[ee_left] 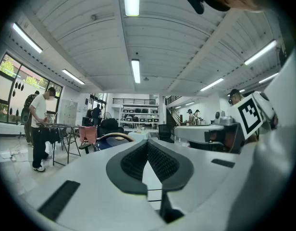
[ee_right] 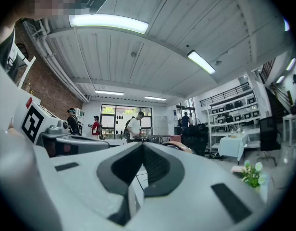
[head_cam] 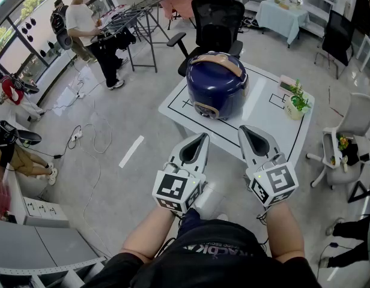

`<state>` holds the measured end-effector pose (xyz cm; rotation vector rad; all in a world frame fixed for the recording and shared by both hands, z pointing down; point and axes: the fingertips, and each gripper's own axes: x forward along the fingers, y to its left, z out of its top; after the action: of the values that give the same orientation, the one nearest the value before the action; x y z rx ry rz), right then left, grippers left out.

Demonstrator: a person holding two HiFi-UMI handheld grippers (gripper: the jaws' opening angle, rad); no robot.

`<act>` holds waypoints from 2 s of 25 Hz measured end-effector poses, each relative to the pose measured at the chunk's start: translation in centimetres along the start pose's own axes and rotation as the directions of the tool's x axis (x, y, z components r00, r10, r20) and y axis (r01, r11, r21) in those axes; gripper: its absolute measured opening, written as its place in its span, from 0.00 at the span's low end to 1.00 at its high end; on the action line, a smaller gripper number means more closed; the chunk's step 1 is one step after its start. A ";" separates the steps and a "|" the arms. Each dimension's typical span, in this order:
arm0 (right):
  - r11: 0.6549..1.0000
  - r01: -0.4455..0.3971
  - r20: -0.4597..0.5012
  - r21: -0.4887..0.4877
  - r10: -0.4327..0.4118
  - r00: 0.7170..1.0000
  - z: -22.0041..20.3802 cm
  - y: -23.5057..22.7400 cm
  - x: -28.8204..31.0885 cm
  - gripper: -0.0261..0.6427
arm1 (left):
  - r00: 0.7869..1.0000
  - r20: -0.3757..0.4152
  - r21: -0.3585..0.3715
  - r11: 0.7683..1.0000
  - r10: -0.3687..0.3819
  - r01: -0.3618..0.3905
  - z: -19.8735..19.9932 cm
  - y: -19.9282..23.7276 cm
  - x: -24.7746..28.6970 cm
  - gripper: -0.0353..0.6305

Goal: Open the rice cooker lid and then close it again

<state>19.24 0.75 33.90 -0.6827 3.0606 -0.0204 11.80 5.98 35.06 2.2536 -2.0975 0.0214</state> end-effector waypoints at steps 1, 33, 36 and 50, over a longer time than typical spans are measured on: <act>1.000 0.000 -0.001 0.000 0.000 1.000 -0.1 0.0 0.0 0.04 | 1.000 0.000 -0.002 1.000 0.001 -0.001 -0.1 0.0 0.0 0.06; 0.990 0.140 0.019 -0.034 -0.140 0.990 0.7 -0.6 11.3 0.36 | 0.995 -0.024 -0.013 0.995 -0.099 0.099 -0.1 12.4 3.3 0.50; 0.985 0.168 0.018 -0.040 -0.167 0.986 0.8 -0.7 13.1 0.36 | 0.993 -0.022 -0.022 0.993 -0.116 0.116 0.2 14.3 4.2 0.50; 0.963 0.265 0.017 -0.050 -0.265 0.964 0.6 -0.3 20.5 0.36 | 0.973 -0.036 -0.012 0.974 -0.227 0.227 0.4 21.5 7.0 0.50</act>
<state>0.86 -8.23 33.21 -1.0870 2.9439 0.0615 -9.14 -2.50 35.79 2.4532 -1.8065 0.0439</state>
